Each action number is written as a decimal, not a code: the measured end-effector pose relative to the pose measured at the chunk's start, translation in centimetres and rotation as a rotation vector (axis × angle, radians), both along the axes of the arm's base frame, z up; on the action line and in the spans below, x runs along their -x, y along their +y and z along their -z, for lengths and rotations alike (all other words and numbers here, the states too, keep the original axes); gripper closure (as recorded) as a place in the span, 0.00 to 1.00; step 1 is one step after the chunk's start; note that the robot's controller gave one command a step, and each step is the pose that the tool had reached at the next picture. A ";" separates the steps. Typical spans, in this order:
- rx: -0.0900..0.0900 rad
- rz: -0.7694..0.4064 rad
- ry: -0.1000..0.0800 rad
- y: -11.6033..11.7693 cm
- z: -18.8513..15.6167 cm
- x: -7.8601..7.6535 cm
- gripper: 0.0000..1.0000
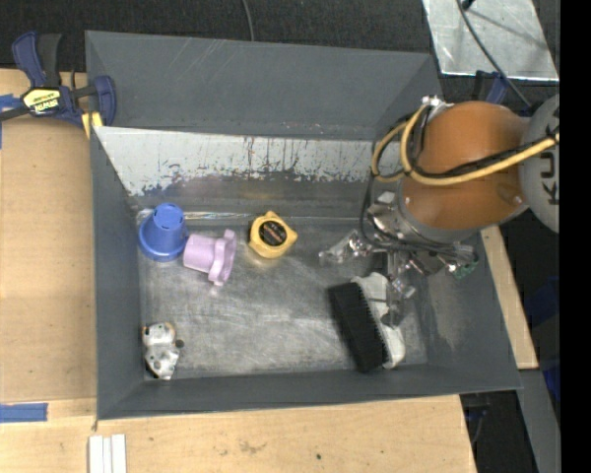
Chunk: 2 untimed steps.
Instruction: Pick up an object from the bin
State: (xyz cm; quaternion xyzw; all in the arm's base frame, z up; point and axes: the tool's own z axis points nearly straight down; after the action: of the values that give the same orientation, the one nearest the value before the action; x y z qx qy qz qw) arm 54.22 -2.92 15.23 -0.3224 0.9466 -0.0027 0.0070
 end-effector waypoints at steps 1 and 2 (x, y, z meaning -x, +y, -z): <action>0.000 0.089 0.011 1.6 5.6 0.1 0.00; -0.006 0.076 0.011 -1.5 6.8 3.1 0.00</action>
Offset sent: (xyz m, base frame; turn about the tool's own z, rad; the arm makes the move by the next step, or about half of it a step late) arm -0.0582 -0.0530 -0.0640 0.0506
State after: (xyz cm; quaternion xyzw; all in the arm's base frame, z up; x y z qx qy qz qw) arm 51.07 -4.44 8.44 -0.2860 0.9582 0.0016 0.0029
